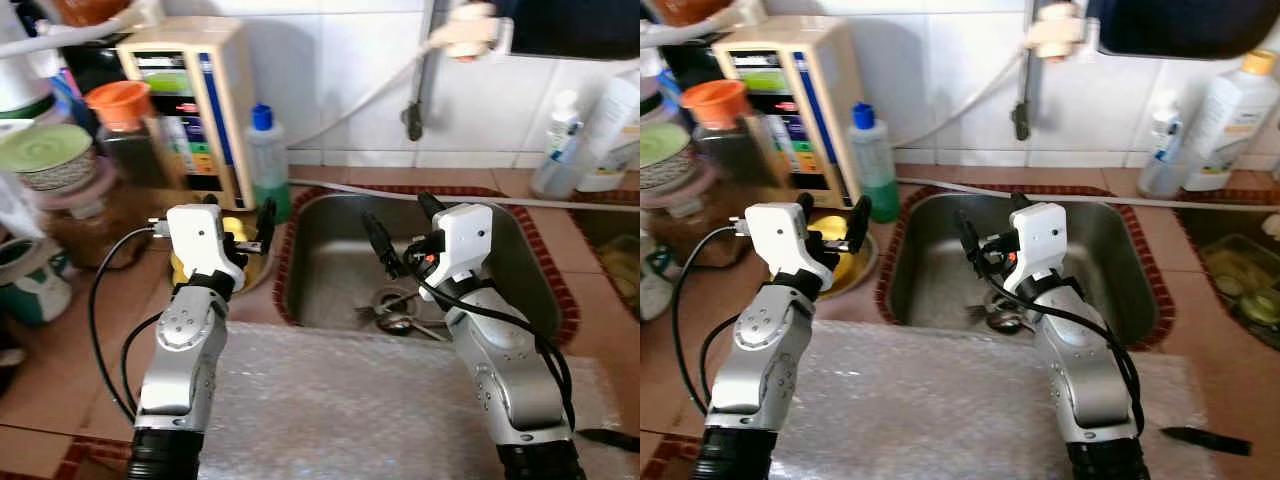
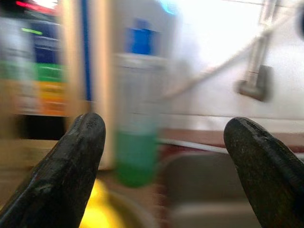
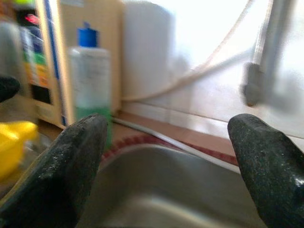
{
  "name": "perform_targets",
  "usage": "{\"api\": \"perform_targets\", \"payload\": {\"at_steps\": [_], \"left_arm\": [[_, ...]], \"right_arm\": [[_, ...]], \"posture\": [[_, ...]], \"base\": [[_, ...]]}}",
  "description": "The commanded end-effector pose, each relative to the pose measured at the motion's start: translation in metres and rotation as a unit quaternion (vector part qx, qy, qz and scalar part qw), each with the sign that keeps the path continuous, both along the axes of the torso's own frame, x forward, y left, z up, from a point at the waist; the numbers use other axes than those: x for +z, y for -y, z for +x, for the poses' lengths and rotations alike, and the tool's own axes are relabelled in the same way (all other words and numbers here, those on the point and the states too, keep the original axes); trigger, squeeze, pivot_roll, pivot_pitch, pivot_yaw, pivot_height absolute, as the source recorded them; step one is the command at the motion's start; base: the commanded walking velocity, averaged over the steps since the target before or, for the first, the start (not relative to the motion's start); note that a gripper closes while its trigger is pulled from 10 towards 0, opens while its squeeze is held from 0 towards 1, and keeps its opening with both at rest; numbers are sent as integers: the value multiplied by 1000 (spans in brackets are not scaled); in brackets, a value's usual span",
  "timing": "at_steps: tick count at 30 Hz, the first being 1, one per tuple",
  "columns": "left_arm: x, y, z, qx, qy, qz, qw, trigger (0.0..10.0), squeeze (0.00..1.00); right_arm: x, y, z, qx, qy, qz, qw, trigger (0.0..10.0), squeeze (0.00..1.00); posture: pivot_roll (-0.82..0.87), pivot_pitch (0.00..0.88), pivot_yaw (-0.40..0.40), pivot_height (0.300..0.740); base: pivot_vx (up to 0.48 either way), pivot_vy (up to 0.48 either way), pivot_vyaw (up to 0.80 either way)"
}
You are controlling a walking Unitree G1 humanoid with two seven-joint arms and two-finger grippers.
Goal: Kitchen organization
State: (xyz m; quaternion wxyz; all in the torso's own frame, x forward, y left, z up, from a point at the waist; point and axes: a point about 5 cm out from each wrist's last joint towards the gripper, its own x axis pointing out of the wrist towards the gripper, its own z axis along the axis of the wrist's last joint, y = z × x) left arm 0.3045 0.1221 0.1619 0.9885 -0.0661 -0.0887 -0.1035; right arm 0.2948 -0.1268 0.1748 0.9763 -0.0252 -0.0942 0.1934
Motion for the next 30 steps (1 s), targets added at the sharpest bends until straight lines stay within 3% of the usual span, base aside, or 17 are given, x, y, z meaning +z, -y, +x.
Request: {"api": "perform_targets", "payload": {"at_steps": [1,11,15,30], "left_arm": [[2,-8,1,11,1,7,1000,10000,0],[3,-11,1,18,4,-6,1000,10000,0],[2,-27,4,85,3,22,996,10000,0],[11,-60,21,165,6,46,985,10000,0]], "right_arm": [[4,-4,2,1,7,6,1000,10000,0],[2,-4,2,2,5,4,1000,10000,0],[2,-4,2,4,5,3,1000,10000,0],[2,-8,0,21,4,3,1000,10000,0]], "posture": [[-53,0,73,740],[-51,0,72,740],[-49,0,70,740],[-48,0,71,740]], "base": [[0,-472,0],[0,-122,0],[0,0,0],[0,0,0]]}}
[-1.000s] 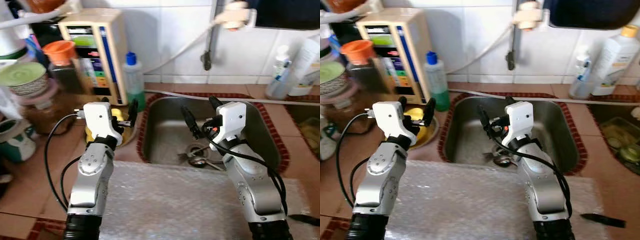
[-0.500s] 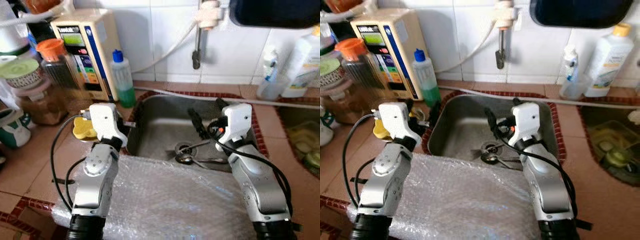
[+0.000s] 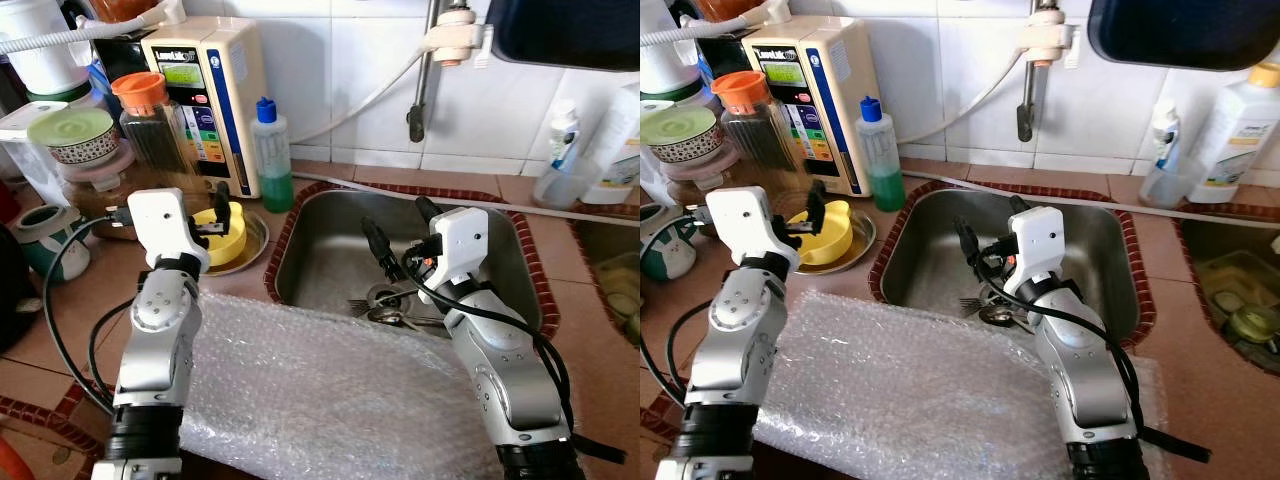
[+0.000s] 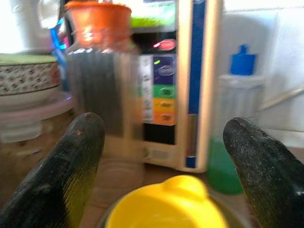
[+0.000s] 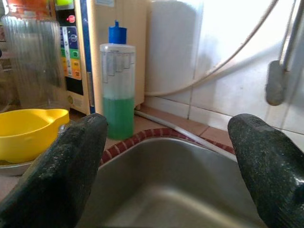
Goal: Kitchen organization
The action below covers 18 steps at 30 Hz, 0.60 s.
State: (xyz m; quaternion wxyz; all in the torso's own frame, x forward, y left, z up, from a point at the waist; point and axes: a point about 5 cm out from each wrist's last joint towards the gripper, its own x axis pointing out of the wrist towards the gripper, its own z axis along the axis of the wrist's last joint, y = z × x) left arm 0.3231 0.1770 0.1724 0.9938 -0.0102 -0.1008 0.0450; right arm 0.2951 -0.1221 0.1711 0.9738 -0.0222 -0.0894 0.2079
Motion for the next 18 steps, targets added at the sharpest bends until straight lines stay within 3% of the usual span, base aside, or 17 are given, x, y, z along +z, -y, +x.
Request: {"api": "perform_targets", "payload": {"at_steps": [1,6,11,18], "left_arm": [[0,-6,3,13,-2,4,1000,10000,0],[-3,-23,8,61,-24,20,998,10000,0],[2,-36,18,93,-46,10,995,10000,0],[-2,-35,32,64,-98,3,993,10000,0]], "right_arm": [[6,-3,0,7,9,3,1000,10000,0],[6,-5,-1,11,11,1,1000,10000,0],[10,-7,-2,23,20,-6,1000,10000,0],[24,-24,-14,142,26,-19,989,10000,0]], "posture": [[-48,0,71,740],[-45,0,70,740],[-47,0,69,740],[-58,0,74,740]], "base": [[0,0,0],[0,0,0],[0,0,0],[0,0,0]]}}
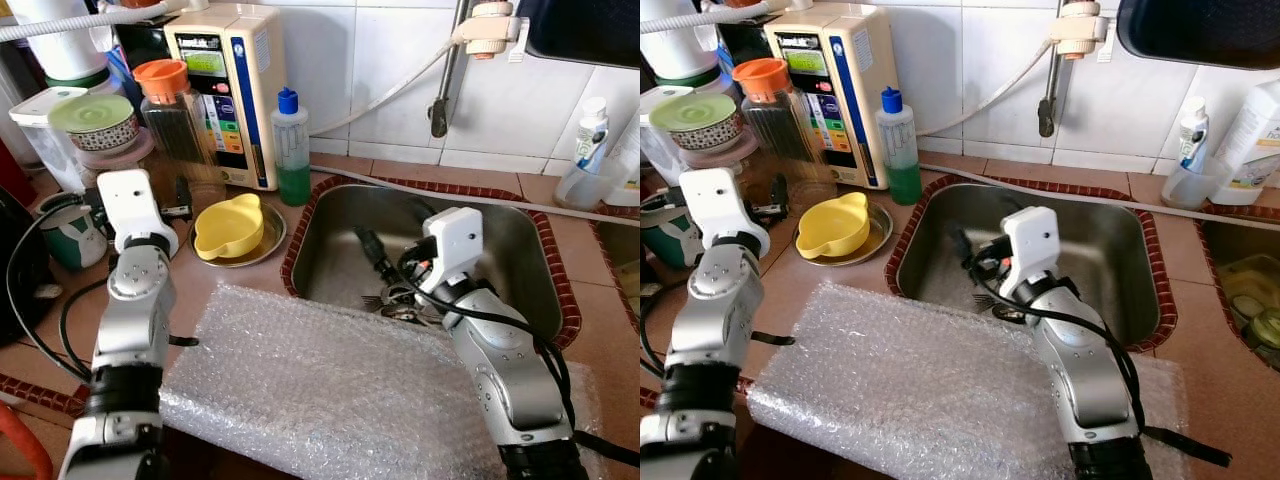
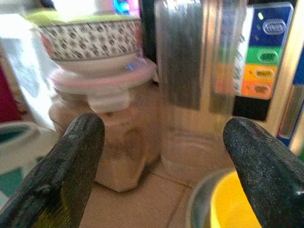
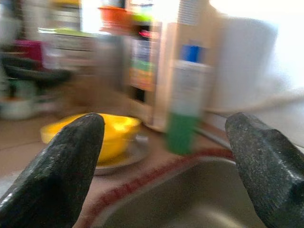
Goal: Kitchen organization
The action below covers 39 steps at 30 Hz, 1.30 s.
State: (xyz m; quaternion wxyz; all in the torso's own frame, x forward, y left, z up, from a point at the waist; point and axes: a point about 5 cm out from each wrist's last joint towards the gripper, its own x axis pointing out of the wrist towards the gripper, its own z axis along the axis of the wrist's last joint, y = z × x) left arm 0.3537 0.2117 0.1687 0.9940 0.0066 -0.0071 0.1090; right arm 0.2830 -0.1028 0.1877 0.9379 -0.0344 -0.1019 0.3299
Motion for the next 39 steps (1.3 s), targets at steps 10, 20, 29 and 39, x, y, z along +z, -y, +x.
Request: {"api": "perform_targets", "payload": {"at_steps": [10,20,29,39], "left_arm": [[-12,19,6,-94,-79,-15,992,10000,0],[-23,16,7,-105,-131,-18,986,10000,0],[-31,13,5,-116,-154,-38,981,0,0],[-34,14,4,-122,-159,-43,979,0,0]], "right_arm": [[9,-10,-15,94,-6,-20,995,10000,0],[7,-13,-27,149,-31,-37,988,10000,0],[-3,-8,-30,156,-56,-68,984,10000,0],[-18,-2,-24,125,-78,-115,982,10000,0]], "posture": [[-59,0,77,740],[-61,0,80,740],[-63,0,78,740],[-60,0,77,740]], "base": [[0,0,0],[0,0,0],[0,0,0],[0,0,0]]}}
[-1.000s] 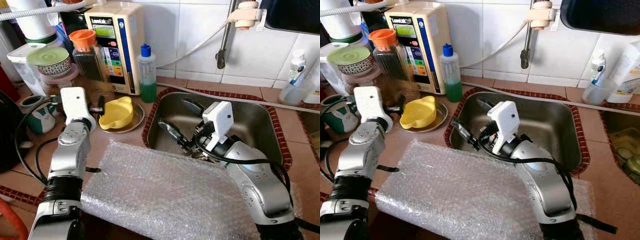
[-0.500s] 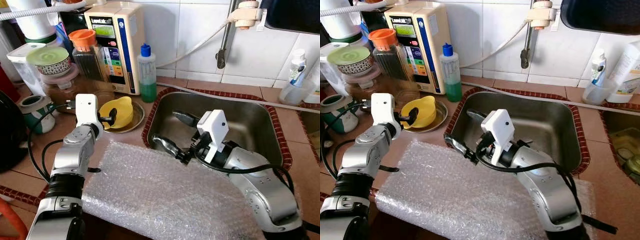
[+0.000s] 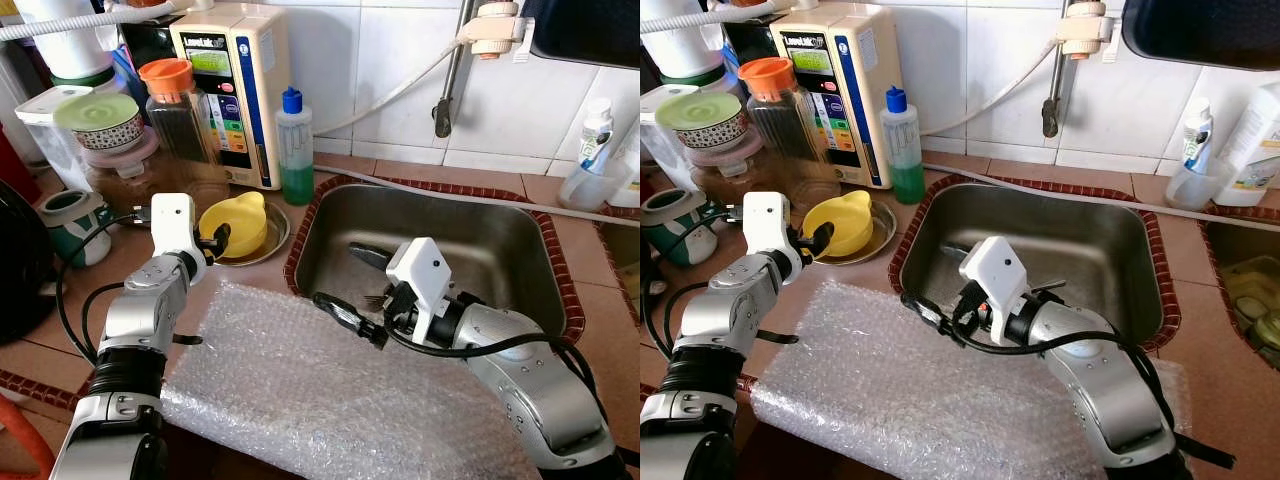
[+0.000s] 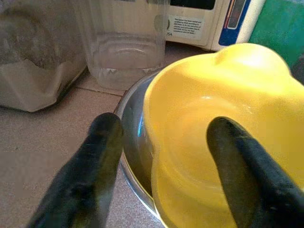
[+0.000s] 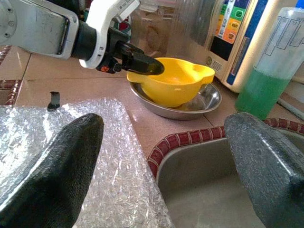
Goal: Kitchen organization
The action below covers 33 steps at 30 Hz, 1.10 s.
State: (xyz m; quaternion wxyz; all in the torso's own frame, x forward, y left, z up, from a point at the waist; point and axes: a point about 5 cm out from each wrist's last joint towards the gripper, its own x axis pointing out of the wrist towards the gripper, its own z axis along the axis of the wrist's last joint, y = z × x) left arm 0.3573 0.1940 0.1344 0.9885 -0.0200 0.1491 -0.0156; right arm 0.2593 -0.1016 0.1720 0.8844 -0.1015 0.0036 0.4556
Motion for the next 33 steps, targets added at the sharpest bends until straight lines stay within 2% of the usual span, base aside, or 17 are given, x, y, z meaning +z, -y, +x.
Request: {"api": "perform_targets", "payload": {"at_steps": [1,16,18,26,30,32,33], "left_arm": [[0,-4,0,0,-6,0,1000,0,0],[-5,-14,-4,11,-7,17,1000,0,0],[-4,-14,-5,2,0,42,999,0,0],[-2,-17,-6,14,15,54,998,0,0],[5,-18,-5,38,56,61,996,0,0],[6,-18,-5,41,60,64,995,0,0],[10,-15,-5,45,86,47,994,0,0]], "right_arm": [[-2,-1,0,0,-2,-3,1000,10000,0],[-5,-1,1,-2,1,-19,1000,10000,0],[-5,-1,2,-2,1,-22,1000,10000,0],[-6,-1,3,0,6,-28,1000,10000,0],[-6,-1,5,-2,7,-29,1000,10000,0],[-6,-1,5,-2,7,-29,1000,10000,0],[-6,-1,6,-6,9,-28,1000,10000,0]], "posture": [[-60,0,77,740],[-58,0,70,740],[-57,0,68,740],[-53,0,64,740],[-51,0,62,740],[-51,0,62,740],[-52,0,61,740]], "base": [[0,0,0],[0,0,0],[0,0,0],[0,0,0],[0,0,0],[0,0,0],[0,0,0]]}}
